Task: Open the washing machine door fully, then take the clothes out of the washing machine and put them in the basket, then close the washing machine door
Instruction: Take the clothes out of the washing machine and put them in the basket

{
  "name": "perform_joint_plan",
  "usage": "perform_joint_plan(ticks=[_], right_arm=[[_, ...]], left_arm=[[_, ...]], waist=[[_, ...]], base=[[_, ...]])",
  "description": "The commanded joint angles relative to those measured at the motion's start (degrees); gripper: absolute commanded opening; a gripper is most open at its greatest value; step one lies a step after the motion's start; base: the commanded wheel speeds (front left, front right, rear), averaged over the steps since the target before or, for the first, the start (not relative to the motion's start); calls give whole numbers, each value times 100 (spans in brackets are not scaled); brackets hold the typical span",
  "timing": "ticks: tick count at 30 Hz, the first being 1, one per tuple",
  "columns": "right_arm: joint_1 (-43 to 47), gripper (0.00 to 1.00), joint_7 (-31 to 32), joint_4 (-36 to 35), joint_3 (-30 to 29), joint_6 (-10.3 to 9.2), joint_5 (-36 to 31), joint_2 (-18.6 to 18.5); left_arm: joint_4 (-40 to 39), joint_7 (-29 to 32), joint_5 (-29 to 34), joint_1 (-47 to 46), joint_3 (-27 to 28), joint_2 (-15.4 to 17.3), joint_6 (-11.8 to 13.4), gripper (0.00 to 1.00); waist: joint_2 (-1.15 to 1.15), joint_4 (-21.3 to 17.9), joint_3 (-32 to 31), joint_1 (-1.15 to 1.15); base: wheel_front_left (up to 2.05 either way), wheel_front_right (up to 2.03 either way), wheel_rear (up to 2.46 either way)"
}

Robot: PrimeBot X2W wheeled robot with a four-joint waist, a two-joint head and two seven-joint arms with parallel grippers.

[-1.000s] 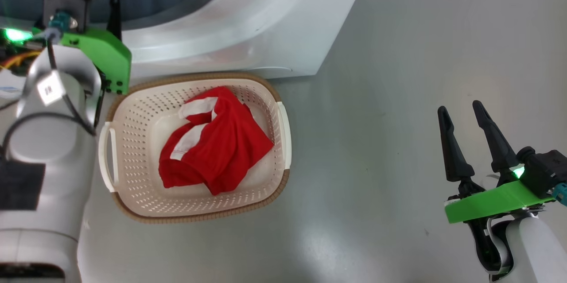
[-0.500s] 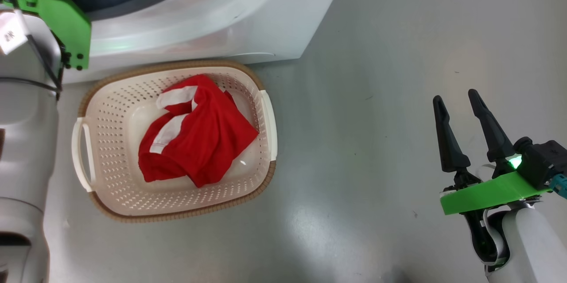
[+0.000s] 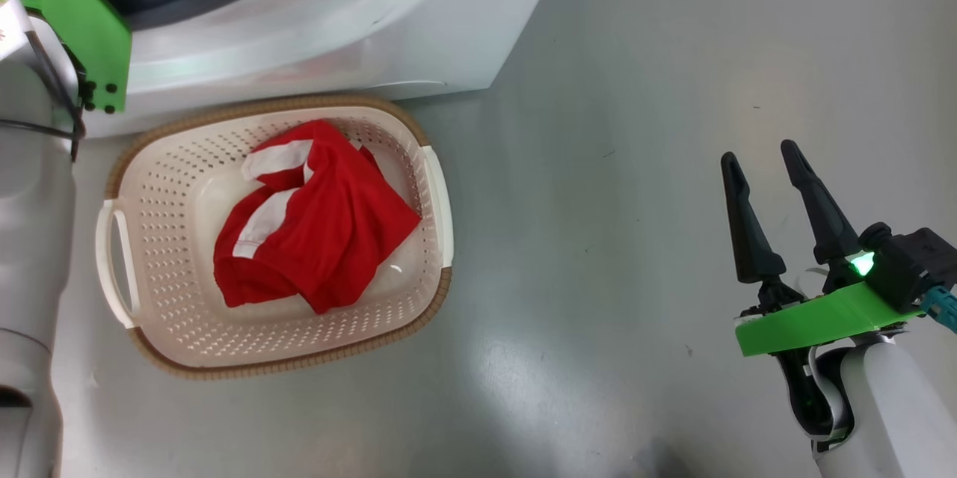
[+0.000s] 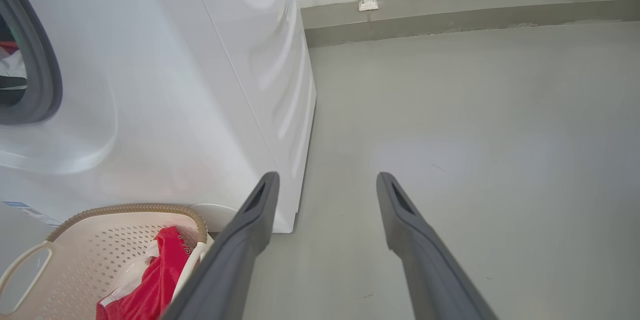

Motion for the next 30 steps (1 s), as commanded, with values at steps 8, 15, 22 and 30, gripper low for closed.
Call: perform_joint_plan(ticks=[8, 15, 22, 30], right_arm=[[41, 100, -37, -116, 128, 34, 72, -25], [41, 100, -37, -121, 111, 34, 73, -26], [48, 100, -37, -129, 67, 34, 60, -30], [113, 100, -37, -114, 10, 34, 36, -50]], left_arm=[[-48, 51, 90, -112, -105, 423, 186, 73], [-37, 80, 95, -100, -193, 489, 267, 26], [-32, -155, -68, -91, -153, 434, 308, 0], [-87, -919, -462, 56, 53, 169, 231, 0]], waist=[[0, -72, 1, 0], [0, -79, 13, 0], [0, -23, -13, 0], [0, 129, -211, 0]], base=[[0, 0, 0], [0, 0, 0], [0, 0, 0], [0, 0, 0]])
